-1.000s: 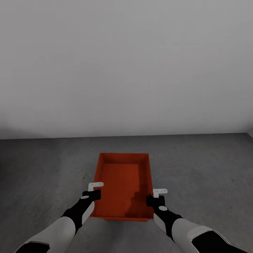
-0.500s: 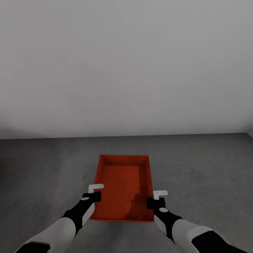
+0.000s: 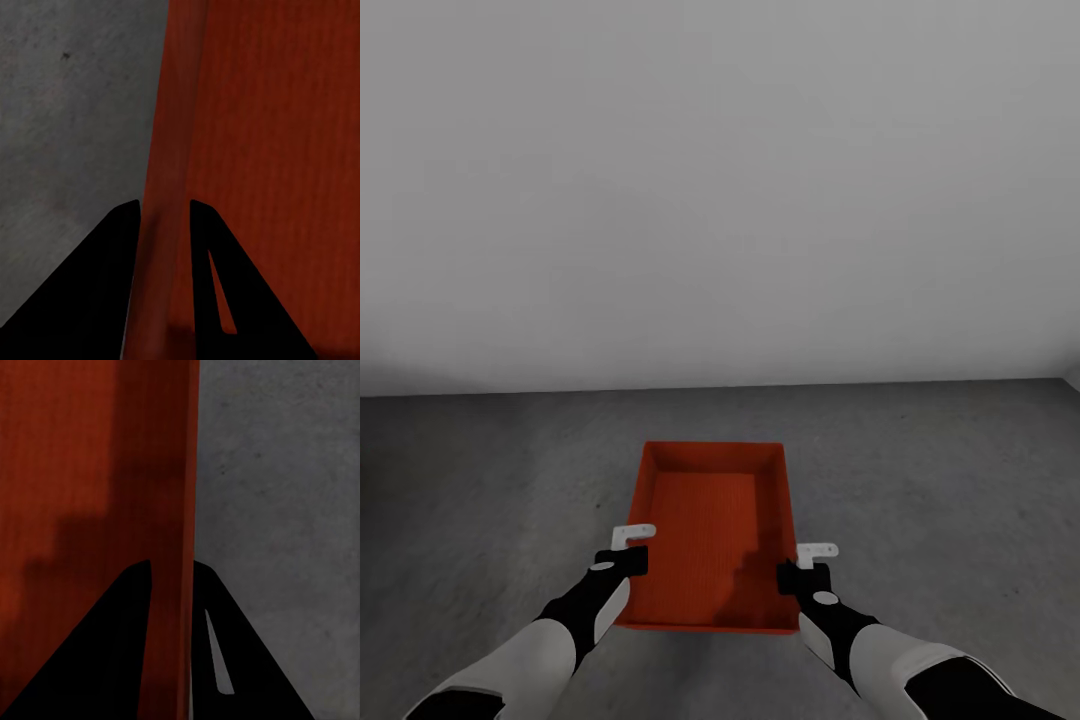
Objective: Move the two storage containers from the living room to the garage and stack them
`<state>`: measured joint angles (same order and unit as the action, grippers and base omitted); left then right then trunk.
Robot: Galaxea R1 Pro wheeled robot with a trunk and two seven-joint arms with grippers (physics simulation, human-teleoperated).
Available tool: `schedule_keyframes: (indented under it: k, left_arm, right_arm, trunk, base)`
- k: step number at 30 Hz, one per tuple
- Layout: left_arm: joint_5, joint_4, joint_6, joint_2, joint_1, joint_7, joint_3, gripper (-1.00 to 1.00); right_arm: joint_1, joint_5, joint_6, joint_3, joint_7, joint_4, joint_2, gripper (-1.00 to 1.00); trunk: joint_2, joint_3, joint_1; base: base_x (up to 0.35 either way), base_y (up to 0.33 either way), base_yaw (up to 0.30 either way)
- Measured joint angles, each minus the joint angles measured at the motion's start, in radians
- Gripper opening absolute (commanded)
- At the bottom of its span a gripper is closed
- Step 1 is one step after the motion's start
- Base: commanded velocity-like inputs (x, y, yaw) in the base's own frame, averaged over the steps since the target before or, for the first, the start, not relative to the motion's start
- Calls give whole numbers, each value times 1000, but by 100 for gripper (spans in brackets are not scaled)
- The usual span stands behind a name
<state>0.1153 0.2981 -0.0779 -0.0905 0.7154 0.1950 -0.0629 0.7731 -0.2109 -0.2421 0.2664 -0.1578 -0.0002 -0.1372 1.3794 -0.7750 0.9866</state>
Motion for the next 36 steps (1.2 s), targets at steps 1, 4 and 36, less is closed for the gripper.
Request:
schedule_keyframes:
  k: [1,4,36]
  left_arm:
    - [1,0,0,0,0,0,-1,-100]
    - [-2,-2,1,0,0,-2,2,-100]
    - [-6,-7,0,1,0,-5,8,-100]
  right_arm:
    - [0,1,0,-1,0,0,0,-100]
    - [0,-2,0,2,-1,1,-1,-100]
    - [0,-8,0,8,-3,3,-2,-100]
  trunk:
    - [0,0,0]
    - [0,0,0]
    - [91,-41,50]
  base:
    - [0,0,0]
    - [0,0,0]
    - [0,0,0]
